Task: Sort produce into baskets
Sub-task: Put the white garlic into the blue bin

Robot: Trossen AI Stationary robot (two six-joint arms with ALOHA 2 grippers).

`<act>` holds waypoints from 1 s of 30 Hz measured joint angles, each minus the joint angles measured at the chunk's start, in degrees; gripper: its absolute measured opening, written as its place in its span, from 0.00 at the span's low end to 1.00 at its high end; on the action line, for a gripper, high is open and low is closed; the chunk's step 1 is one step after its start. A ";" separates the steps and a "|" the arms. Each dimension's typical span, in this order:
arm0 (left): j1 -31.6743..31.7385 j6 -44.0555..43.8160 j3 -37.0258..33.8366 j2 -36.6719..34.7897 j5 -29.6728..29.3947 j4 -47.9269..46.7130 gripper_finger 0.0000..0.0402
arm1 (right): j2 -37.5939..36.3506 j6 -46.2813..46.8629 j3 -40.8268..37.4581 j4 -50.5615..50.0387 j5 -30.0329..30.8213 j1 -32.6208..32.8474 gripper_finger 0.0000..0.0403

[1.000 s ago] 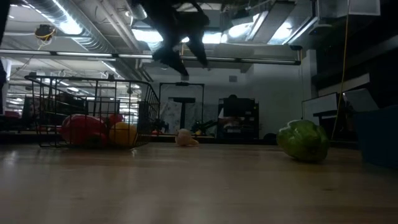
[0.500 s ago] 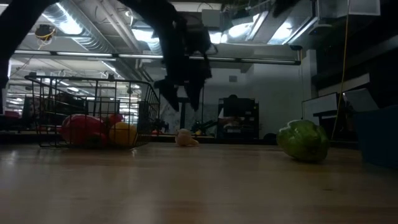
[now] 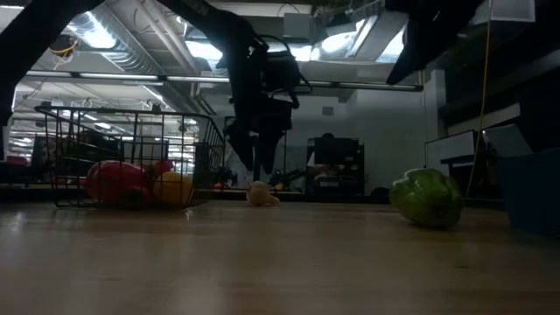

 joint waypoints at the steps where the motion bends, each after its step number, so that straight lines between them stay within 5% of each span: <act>1: -0.04 1.03 0.00 0.49 0.00 -0.16 0.92 | 0.00 -0.01 -0.93 1.66 -2.21 -0.33 0.00; 7: -0.55 3.71 -0.07 3.05 -0.03 0.85 0.92 | 0.06 -0.08 -4.67 7.17 -9.52 -2.98 0.00; 21: 0.50 2.38 -0.11 6.99 -0.44 1.25 0.91 | 2.90 -0.05 -5.01 9.33 -10.42 -3.24 0.00; 30: 0.50 3.46 -0.11 7.01 -0.44 1.23 0.67 | 3.60 -0.07 -4.99 9.18 -10.90 -3.24 0.19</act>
